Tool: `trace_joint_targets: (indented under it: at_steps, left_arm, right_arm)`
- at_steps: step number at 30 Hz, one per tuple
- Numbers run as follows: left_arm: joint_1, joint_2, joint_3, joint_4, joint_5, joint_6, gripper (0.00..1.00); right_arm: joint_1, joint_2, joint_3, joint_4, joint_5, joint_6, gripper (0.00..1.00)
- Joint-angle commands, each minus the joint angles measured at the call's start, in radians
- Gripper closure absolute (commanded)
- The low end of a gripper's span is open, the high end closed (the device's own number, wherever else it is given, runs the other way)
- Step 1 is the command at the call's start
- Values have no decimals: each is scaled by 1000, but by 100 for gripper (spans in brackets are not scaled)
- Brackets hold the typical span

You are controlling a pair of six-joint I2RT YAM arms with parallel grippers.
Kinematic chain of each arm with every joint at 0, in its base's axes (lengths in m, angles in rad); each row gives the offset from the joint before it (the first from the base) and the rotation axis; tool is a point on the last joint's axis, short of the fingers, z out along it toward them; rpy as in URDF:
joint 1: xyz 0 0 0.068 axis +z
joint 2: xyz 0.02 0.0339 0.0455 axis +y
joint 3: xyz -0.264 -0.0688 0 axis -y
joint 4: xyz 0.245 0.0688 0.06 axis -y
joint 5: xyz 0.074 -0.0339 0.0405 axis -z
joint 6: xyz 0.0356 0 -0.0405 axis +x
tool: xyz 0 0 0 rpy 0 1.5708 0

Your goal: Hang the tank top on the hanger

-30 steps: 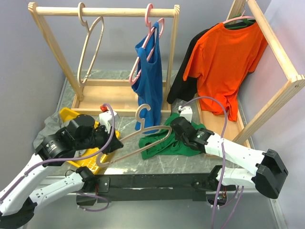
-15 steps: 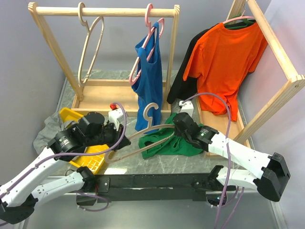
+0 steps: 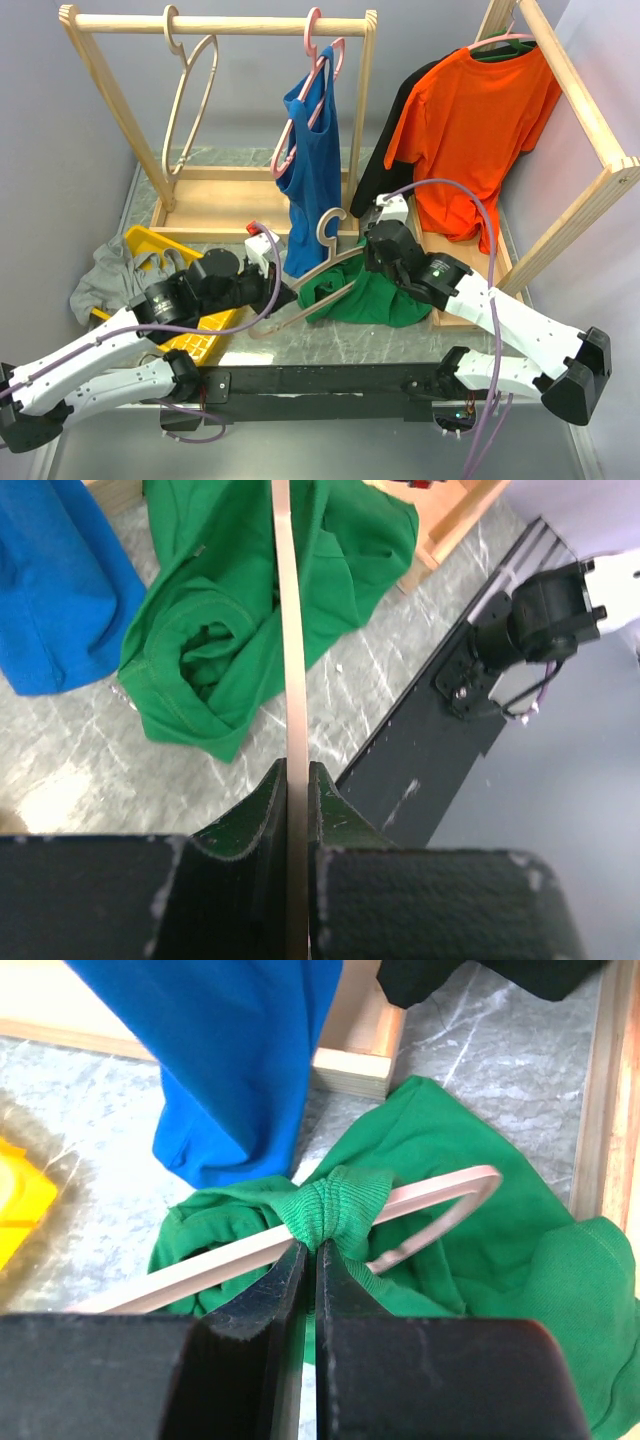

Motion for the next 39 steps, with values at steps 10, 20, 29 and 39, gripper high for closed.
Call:
trace_joint_targets:
  at_steps: [10, 20, 29, 39]
  left_arm:
    - [-39, -48, -233, 476, -80, -48, 99]
    - [-41, 19, -331, 779, -169, 41, 99]
    - [-41, 124, -336, 856, -166, 81, 99]
    - [-42, 159, -274, 755, -119, 91, 99]
  right_arm:
    - [10, -38, 131, -28, -106, -15, 100]
    - [27, -36, 157, -123, 12, -5, 67]
    - [30, -219, 22, 100, -125, -129, 49]
    - [28, -128, -72, 441, -225, -285, 46]
